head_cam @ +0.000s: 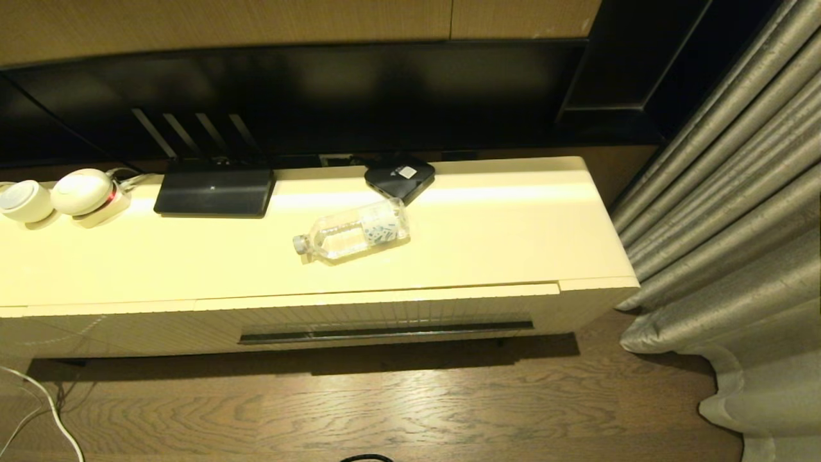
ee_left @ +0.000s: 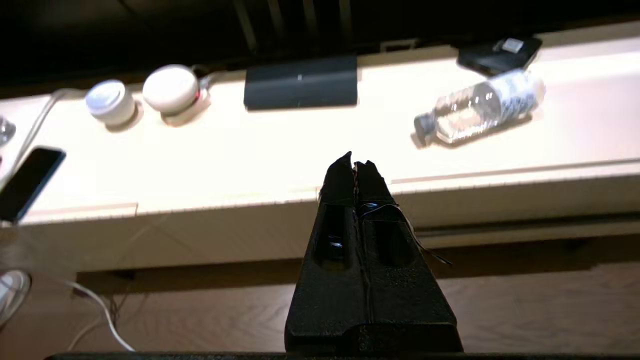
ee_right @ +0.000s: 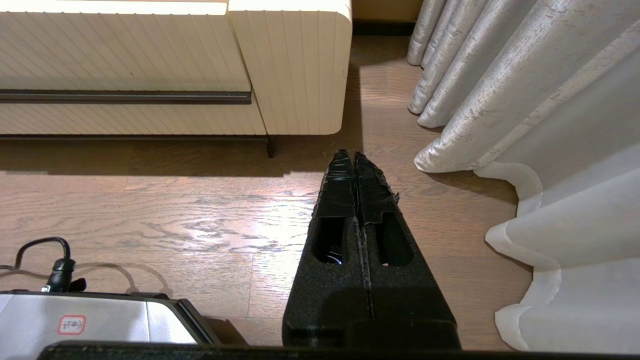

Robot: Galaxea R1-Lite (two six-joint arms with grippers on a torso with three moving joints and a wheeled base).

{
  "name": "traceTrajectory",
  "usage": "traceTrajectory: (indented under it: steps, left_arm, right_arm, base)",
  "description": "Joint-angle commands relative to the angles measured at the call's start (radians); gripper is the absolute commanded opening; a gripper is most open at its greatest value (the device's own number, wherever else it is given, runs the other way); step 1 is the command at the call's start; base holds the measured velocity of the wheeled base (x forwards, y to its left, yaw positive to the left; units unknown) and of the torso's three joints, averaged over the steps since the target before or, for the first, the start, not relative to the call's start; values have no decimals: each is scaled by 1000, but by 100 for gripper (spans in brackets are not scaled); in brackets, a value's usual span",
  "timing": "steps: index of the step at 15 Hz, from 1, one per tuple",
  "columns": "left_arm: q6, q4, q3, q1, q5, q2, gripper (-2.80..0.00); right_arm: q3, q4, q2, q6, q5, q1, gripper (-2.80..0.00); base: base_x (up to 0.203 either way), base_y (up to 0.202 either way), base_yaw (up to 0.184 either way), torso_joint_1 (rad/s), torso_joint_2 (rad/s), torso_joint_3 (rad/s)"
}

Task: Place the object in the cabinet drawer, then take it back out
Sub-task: Open the drawer

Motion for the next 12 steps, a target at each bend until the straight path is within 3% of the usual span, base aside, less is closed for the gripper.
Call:
traceTrajectory:
  steps: [1, 3, 5, 7, 8, 10, 11, 12]
  left_arm:
    - [14, 4, -176, -37, 5, 252, -280]
    - [42, 22, -310, -146, 11, 400, -280]
    - [56, 62, -423, -209, 10, 538, -280]
    - [68, 228, -585, -230, 5, 639, -280]
    - [80, 369, -675, -236, -7, 697, -280]
    - [149, 601, -789, -241, -96, 808, -280]
    - [193, 655, -805, -242, -168, 845, -280]
    - [215, 679, -812, -243, -193, 855, -280]
  right_arm:
    - [0, 0, 1, 0, 0, 1, -280]
    - [0, 0, 1, 1, 0, 1, -280]
    - [0, 0, 1, 0, 0, 1, -280]
    - [0, -1, 1, 0, 0, 1, -280]
    - [0, 0, 1, 0, 0, 1, -280]
    - [0, 0, 1, 0, 0, 1, -280]
    - [0, 0, 1, 0, 0, 1, -280]
    - [0, 0, 1, 0, 0, 1, -280]
  base:
    - [0, 0, 0, 0, 0, 0]
    - [0, 0, 0, 0, 0, 0]
    - [0, 0, 0, 0, 0, 0]
    - [0, 0, 0, 0, 0, 0]
    - [0, 0, 0, 0, 0, 0]
    - [0, 0, 0, 0, 0, 0]
    - [0, 0, 0, 0, 0, 0]
    - [0, 0, 0, 0, 0, 0]
